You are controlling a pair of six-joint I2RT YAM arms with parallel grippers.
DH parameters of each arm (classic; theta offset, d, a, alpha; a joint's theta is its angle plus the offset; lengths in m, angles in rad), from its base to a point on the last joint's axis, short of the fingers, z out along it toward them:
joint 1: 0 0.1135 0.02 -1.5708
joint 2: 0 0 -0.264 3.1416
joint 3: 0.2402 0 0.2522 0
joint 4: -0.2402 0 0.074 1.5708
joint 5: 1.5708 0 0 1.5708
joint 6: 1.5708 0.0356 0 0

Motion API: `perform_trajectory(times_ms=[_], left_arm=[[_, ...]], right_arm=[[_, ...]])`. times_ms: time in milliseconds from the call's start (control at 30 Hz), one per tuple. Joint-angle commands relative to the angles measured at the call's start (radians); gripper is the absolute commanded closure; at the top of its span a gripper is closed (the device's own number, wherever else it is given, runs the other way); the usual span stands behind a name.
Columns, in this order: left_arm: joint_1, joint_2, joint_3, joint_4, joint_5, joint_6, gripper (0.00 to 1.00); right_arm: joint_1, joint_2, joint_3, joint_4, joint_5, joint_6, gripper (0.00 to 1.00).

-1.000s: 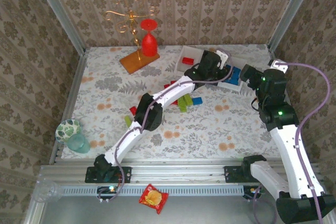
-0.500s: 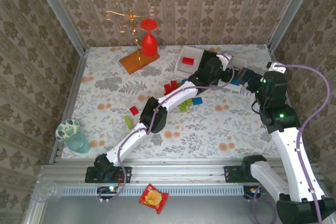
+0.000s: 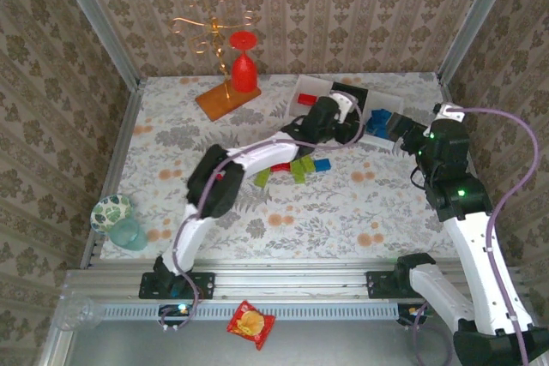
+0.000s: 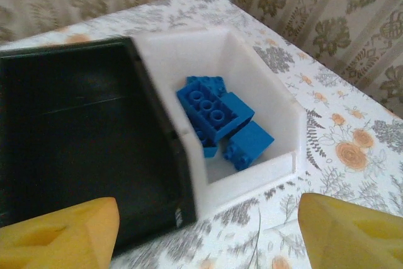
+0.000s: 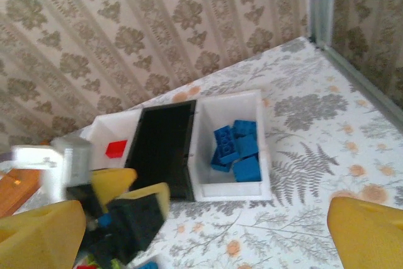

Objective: Sort the legos into containers by color
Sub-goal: Place the lego in the container, then pick up the lego from the middle-left of the table.

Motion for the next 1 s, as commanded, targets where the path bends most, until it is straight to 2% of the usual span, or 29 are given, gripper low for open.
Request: perform_trajectory(times_ms=[0, 133, 333, 500, 633, 767, 867, 967], left_arm=[[0.046, -0.197, -0.214, 0.090, -0.077, 0.006, 0.24], [0.091, -0.399, -0.468, 0.057, -0.132, -0.033, 0.24], [0.140, -0.666, -0.720, -0.127, -0.237, -0.069, 0.23], [0.218, -0.840, -0.858, -0.298, -0.209, -0.118, 0.22], [0.281, -0.893, -0.916, -0.391, -0.150, -0.146, 0.21], [0.331, -0.883, -0.921, -0.450, -0.083, -0.140, 0.20], [0.359, -0.855, -0.899, -0.536, -0.096, -0.137, 0.19], [0.384, -0.888, -0.919, -0.598, -0.148, -0.159, 0.19]], right_arm=[[0.088, 0.035, 0.008, 0.018, 0.012, -0.010, 0.00], [0.178, 0.082, -0.004, 0.050, 0.041, -0.024, 0.00], [0.288, 0.226, -0.005, 0.080, -0.006, -0.040, 0.00], [0.398, 0.379, 0.026, 0.090, -0.050, -0.077, 0.00], [0.468, 0.468, 0.062, 0.051, -0.086, -0.121, 0.00], [0.515, 0.554, 0.076, 0.031, -0.090, -0.133, 0.00], [0.527, 0.618, 0.086, 0.033, -0.084, -0.129, 0.00], [0.525, 0.643, 0.100, 0.046, -0.071, -0.148, 0.00]])
